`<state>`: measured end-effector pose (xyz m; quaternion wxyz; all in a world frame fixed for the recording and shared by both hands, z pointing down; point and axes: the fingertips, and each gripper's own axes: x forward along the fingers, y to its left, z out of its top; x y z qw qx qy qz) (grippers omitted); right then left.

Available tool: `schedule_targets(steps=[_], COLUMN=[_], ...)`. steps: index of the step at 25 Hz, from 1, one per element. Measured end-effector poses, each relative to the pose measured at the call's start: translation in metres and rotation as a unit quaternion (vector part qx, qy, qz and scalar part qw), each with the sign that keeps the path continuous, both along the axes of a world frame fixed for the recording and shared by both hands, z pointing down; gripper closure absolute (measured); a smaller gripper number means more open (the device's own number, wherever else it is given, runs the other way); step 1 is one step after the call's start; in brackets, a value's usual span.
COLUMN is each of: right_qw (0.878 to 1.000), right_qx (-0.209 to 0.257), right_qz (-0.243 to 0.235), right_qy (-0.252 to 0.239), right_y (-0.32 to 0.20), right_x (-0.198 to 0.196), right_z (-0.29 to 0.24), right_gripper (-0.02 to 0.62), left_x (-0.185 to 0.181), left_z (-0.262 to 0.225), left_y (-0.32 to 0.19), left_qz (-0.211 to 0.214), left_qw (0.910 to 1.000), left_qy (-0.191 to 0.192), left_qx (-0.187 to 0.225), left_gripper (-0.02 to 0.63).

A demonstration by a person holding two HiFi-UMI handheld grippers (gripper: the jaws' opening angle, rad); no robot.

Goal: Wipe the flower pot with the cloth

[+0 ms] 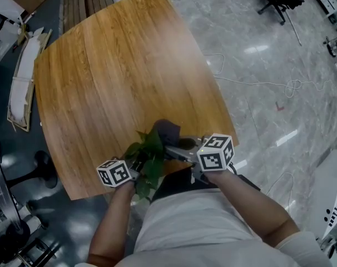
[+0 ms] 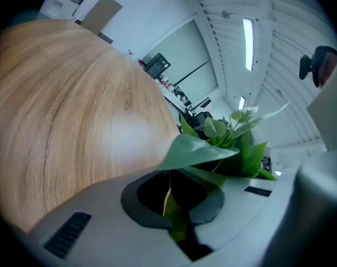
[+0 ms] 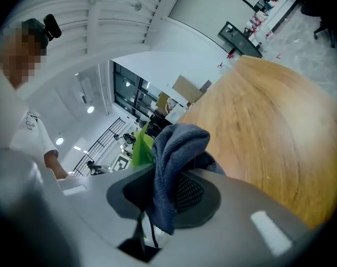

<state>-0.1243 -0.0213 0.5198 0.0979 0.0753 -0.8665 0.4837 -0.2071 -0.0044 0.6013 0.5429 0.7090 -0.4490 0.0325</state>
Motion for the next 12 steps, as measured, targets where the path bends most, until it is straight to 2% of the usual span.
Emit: schedule_targets(steps=[4, 6, 9, 12], right_qw=[0.997, 0.996, 0.997, 1.0], right_qx=[-0.027, -0.037, -0.028, -0.003], right_qz=[0.02, 0.026, 0.031, 0.006], right_qy=[0.063, 0.078, 0.063, 0.018], right_y=[-0.01, -0.012, -0.011, 0.001], right_x=[0.025, 0.031, 0.024, 0.005], right_z=[0.06, 0.076, 0.062, 0.017], right_gripper=[0.523, 0.523, 0.523, 0.523], left_x=[-0.004, -0.004, -0.006, -0.011], left_z=[-0.001, 0.001, 0.006, 0.01], left_y=[0.0, 0.002, 0.005, 0.005], left_qz=[-0.025, -0.034, -0.068, -0.106], left_qw=[0.999, 0.998, 0.9936, 0.9874], left_qy=[0.034, 0.046, 0.07, 0.087], left_qx=[-0.014, -0.027, -0.057, -0.077], left_gripper=[0.589, 0.589, 0.591, 0.595])
